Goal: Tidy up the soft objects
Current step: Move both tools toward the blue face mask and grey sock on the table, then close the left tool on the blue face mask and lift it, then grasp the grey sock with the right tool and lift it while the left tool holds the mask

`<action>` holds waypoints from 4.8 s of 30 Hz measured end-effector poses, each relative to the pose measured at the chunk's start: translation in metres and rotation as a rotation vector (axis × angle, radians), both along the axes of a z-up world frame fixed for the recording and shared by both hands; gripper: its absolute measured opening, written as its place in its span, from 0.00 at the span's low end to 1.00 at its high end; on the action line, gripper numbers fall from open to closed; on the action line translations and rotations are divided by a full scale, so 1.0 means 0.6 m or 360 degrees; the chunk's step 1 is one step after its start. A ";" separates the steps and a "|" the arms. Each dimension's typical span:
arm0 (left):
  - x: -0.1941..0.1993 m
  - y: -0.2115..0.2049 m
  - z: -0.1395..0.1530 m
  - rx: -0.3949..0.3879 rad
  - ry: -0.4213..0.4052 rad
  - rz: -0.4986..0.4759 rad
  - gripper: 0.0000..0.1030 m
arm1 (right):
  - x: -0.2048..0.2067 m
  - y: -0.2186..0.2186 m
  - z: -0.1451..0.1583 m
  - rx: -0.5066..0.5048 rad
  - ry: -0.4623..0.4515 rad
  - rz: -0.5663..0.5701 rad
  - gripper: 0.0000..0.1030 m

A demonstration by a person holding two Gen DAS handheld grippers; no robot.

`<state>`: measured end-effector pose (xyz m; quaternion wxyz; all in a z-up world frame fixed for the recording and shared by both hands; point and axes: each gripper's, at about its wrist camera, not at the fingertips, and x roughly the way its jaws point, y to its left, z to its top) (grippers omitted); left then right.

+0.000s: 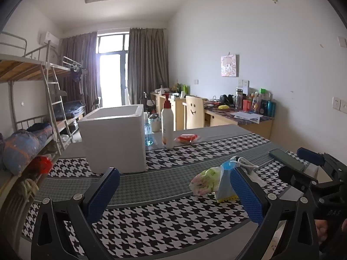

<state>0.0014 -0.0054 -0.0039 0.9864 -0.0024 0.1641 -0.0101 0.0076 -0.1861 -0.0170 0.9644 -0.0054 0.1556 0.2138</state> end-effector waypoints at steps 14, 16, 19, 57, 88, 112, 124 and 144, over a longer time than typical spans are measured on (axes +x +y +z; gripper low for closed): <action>-0.006 -0.003 -0.005 0.0000 -0.0010 -0.0013 0.99 | 0.001 0.002 0.000 -0.0004 -0.0002 -0.0012 0.97; -0.006 -0.003 -0.006 -0.0003 -0.0001 -0.0017 0.99 | 0.001 0.003 -0.001 -0.0005 0.0000 -0.0014 0.97; -0.005 -0.002 -0.008 -0.0022 0.0014 -0.0026 0.99 | 0.001 0.002 0.000 -0.0003 0.0001 -0.0016 0.97; 0.084 -0.044 -0.051 -0.0047 0.0229 -0.0261 0.99 | 0.082 -0.016 -0.027 -0.0037 0.0161 -0.0123 0.97; 0.179 -0.126 -0.115 0.0005 0.0519 -0.0529 0.66 | 0.139 -0.072 -0.075 -0.0032 0.0358 -0.0251 0.97; 0.186 -0.140 -0.107 -0.0048 0.0544 -0.0669 0.06 | 0.158 -0.092 -0.094 0.0018 0.0426 -0.0242 0.97; 0.176 -0.117 -0.043 -0.0083 0.0418 -0.0687 0.06 | 0.172 -0.081 -0.062 0.0027 0.0375 -0.0233 0.97; 0.184 -0.067 -0.001 -0.0126 0.0317 -0.0577 0.06 | 0.212 -0.046 -0.051 -0.0037 0.0409 -0.0207 0.97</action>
